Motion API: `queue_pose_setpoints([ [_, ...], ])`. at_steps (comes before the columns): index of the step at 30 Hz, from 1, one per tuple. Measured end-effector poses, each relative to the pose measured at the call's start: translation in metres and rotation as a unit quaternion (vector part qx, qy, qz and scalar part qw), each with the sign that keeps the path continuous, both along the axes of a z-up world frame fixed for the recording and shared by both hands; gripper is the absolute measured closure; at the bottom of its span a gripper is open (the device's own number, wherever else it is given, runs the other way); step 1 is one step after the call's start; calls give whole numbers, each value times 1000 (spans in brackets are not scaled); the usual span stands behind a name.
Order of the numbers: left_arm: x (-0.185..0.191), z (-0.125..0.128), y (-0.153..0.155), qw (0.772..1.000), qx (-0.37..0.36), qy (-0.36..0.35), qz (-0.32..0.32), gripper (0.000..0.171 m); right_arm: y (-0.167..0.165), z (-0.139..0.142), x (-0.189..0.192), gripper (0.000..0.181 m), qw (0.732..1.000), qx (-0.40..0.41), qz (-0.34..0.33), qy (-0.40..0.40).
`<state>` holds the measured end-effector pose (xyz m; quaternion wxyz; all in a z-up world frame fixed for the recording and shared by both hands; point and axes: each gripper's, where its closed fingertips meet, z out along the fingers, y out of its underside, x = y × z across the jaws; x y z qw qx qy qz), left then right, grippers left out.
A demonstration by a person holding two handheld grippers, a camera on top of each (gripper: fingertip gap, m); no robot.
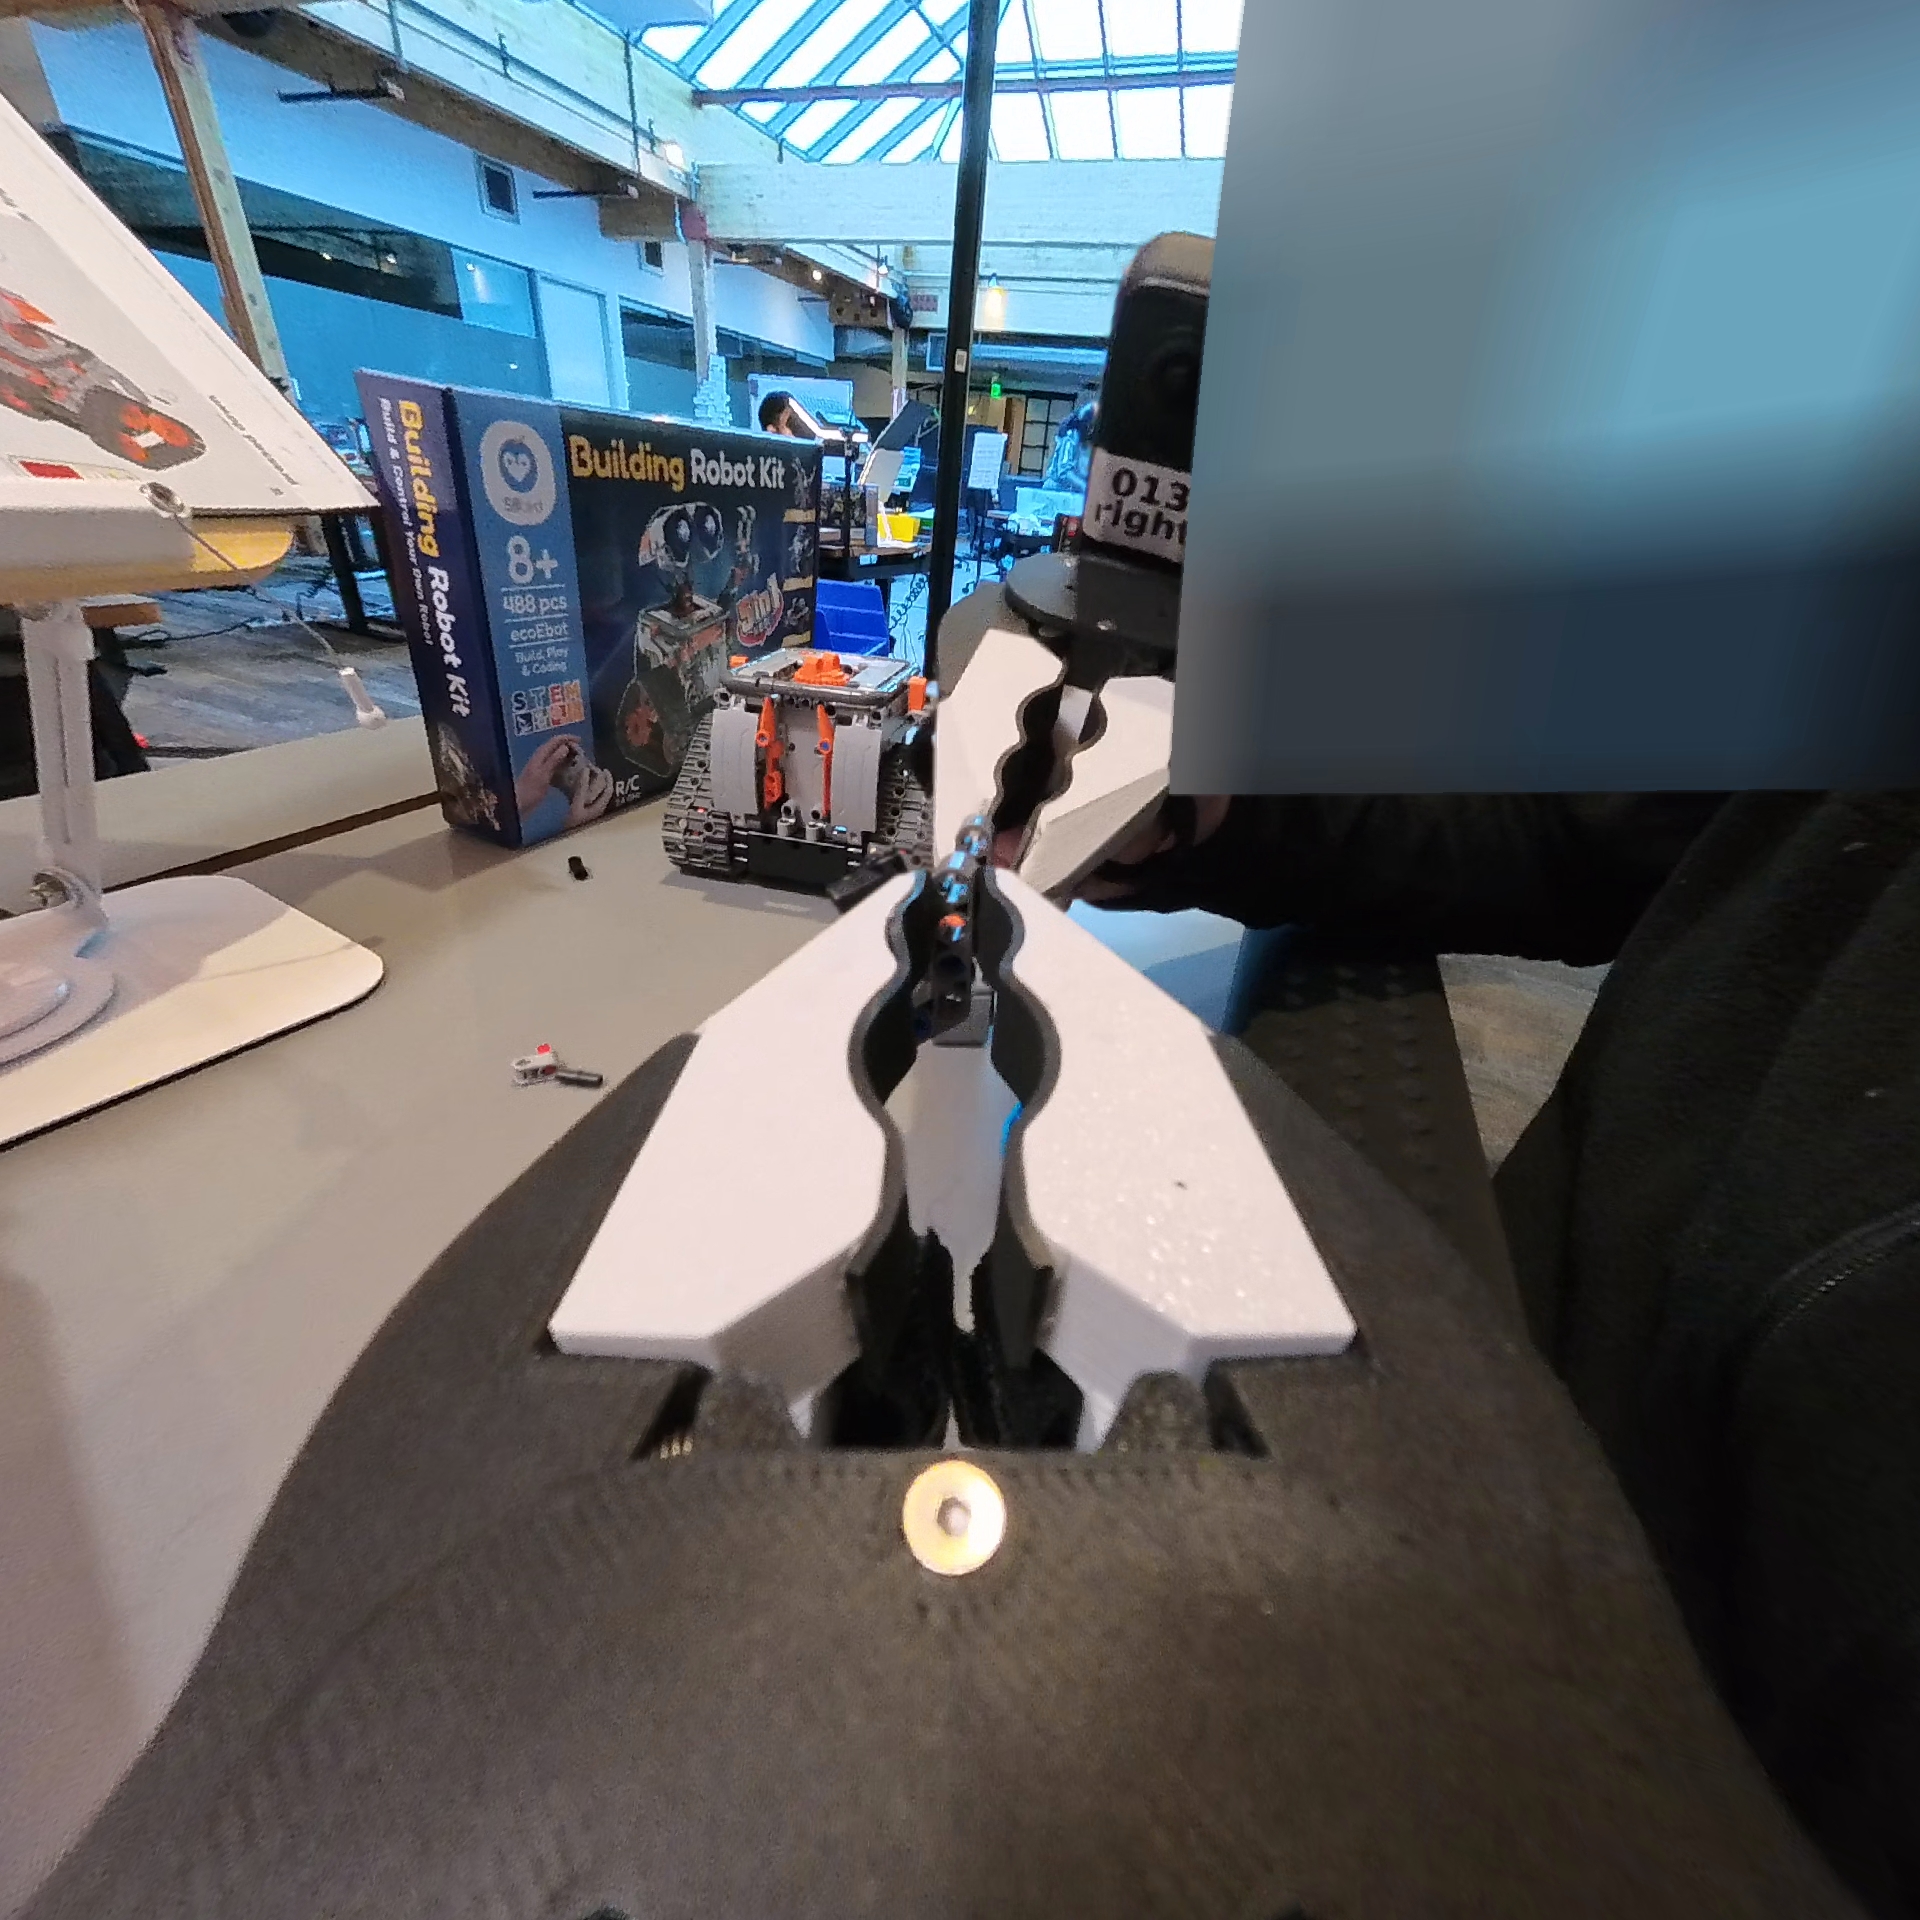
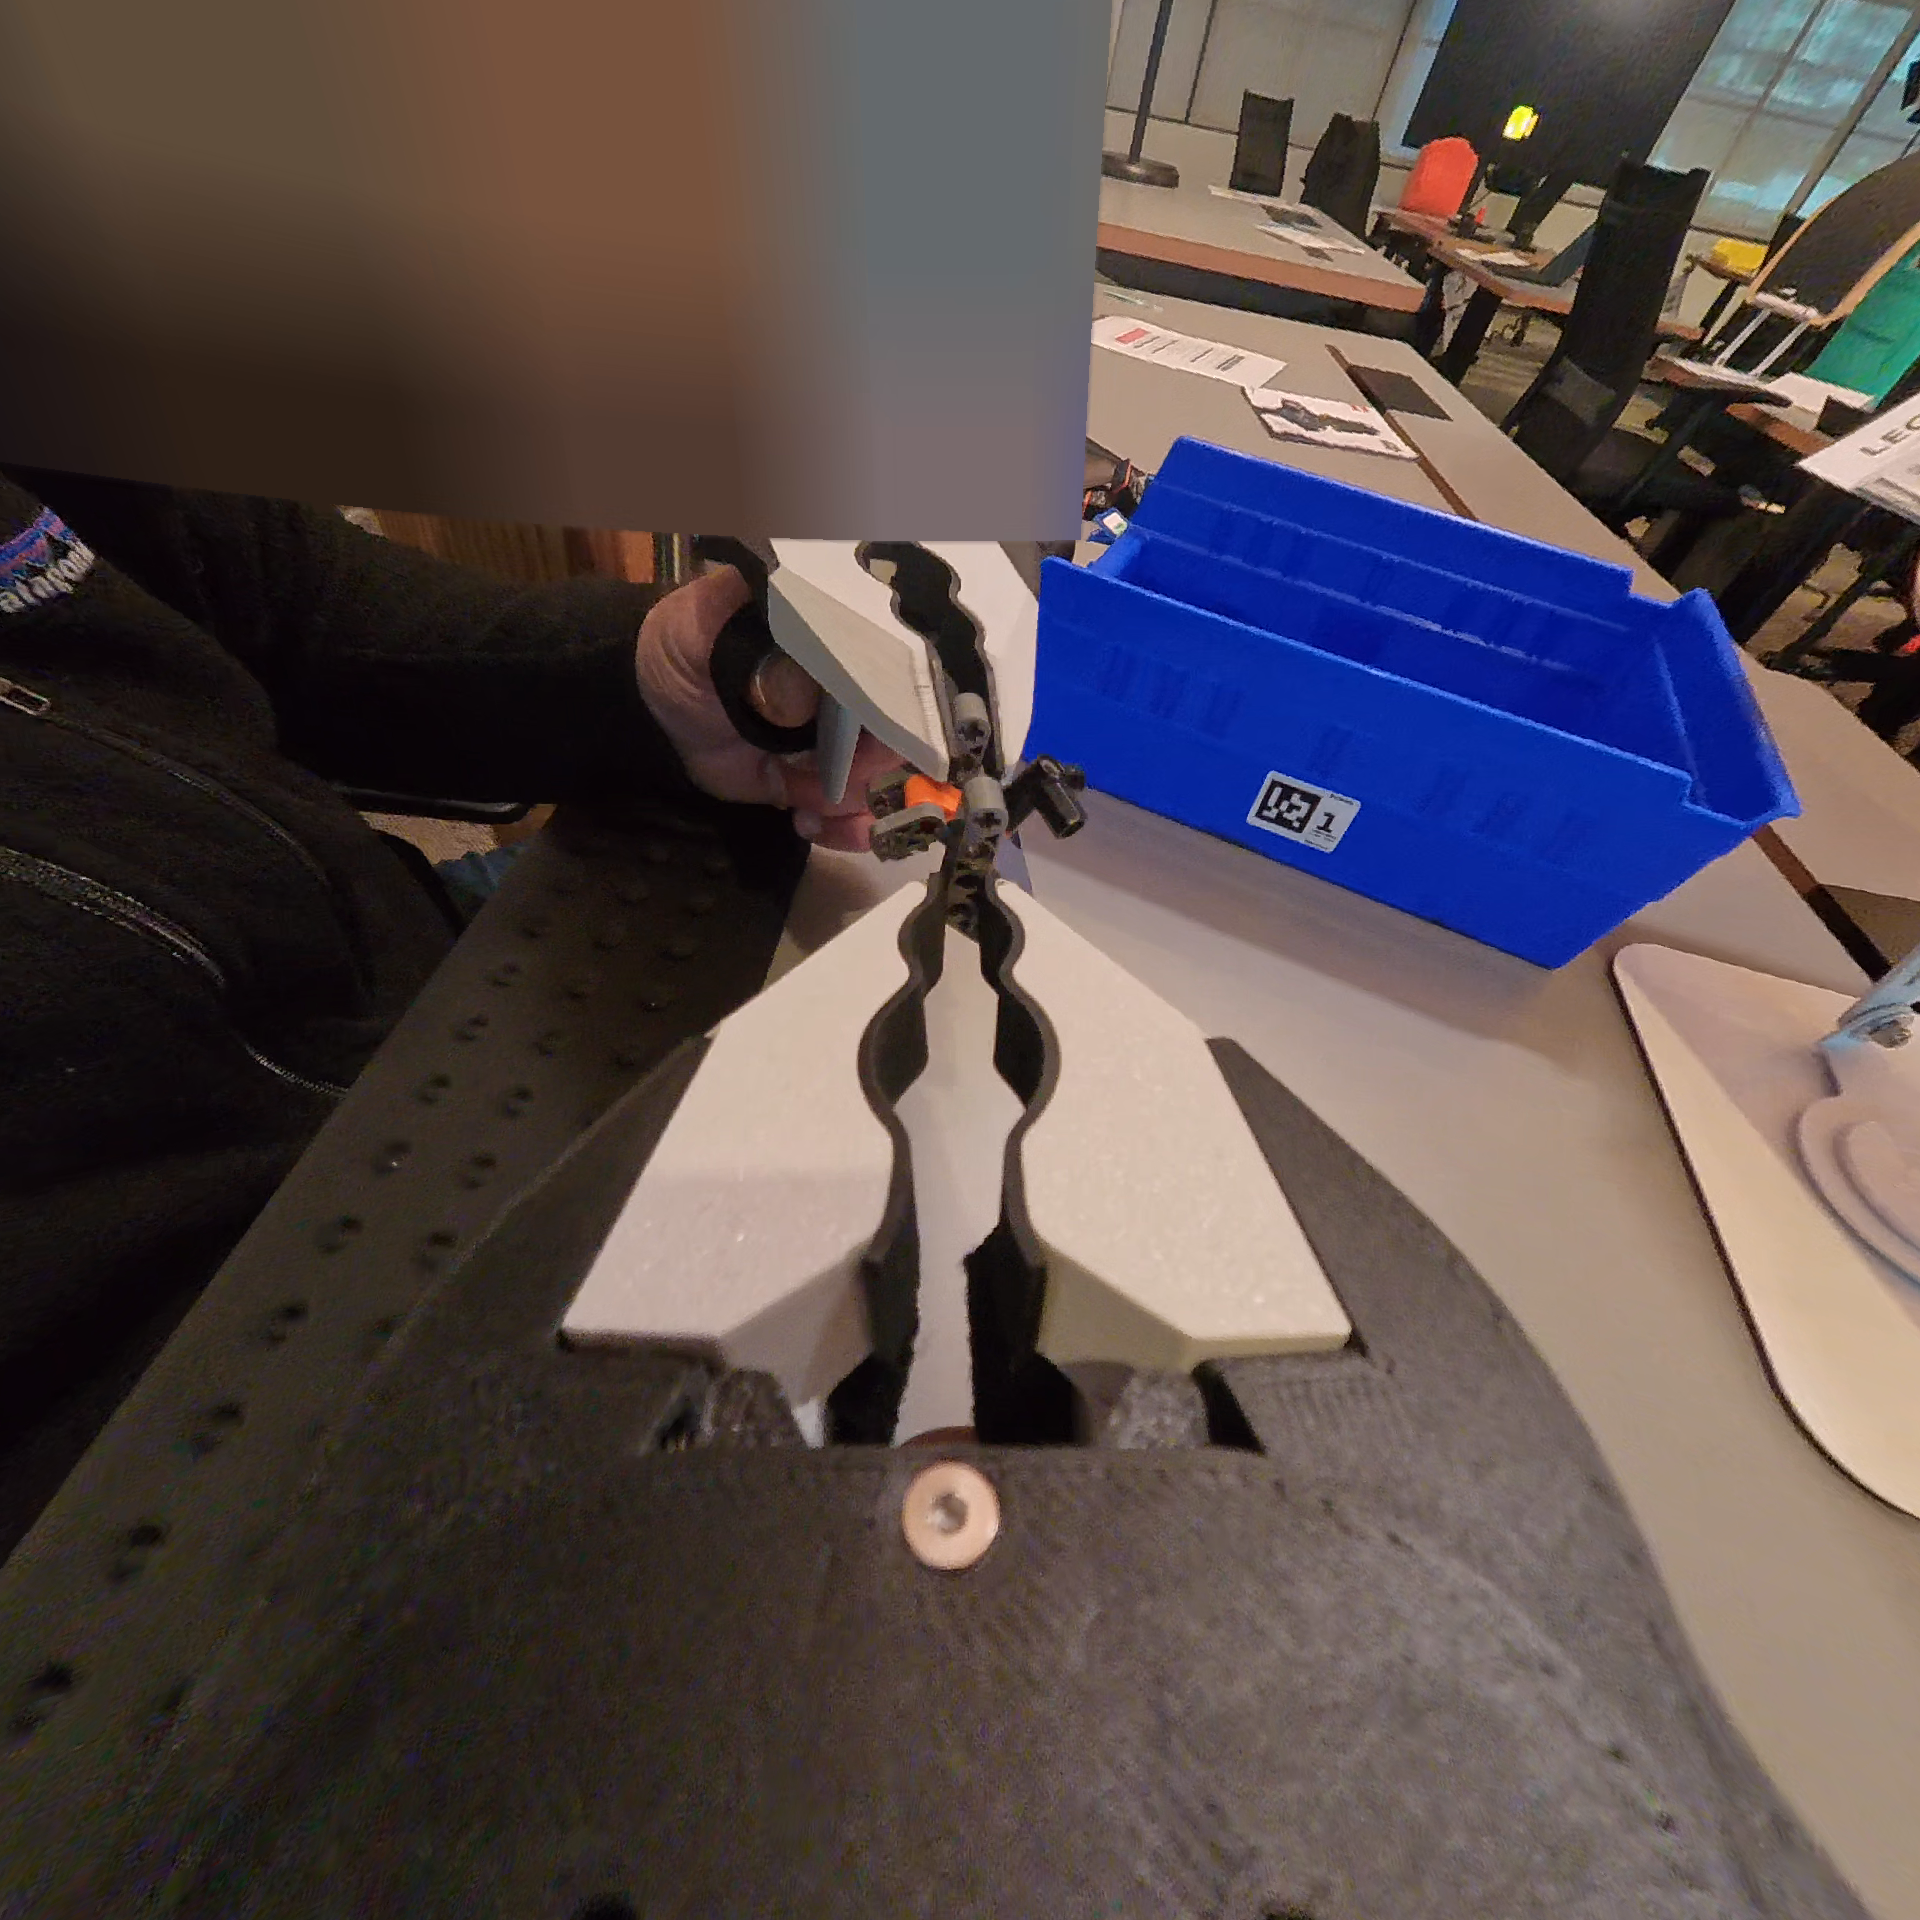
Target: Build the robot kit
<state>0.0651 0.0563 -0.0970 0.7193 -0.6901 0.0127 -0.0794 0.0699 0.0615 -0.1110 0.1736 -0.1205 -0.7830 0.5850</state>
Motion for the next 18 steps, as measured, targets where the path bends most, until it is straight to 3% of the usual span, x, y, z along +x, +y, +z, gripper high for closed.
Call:
queue_pose_setpoints([
  [4,-1,1,0,1000,5,-14,-4,166,3,3,-4,175,1000,-22,-4,-10],
  [5,0,0,1,1000,3,-12,-7,165,4,3,-5,162,1000,-23,-6,-15],
  [10,4,-2,3,1000,-3,9,-12,166,1,1,0,174,1000,-18,15,-18],
  [16,8,-2,3,1000,-1,2,-31,165,3,5,4,176,998,-46,33,-29],
  [18,10,0,0,999,3,-2,-42,158,5,8,3,175,997,-60,33,-31],
])
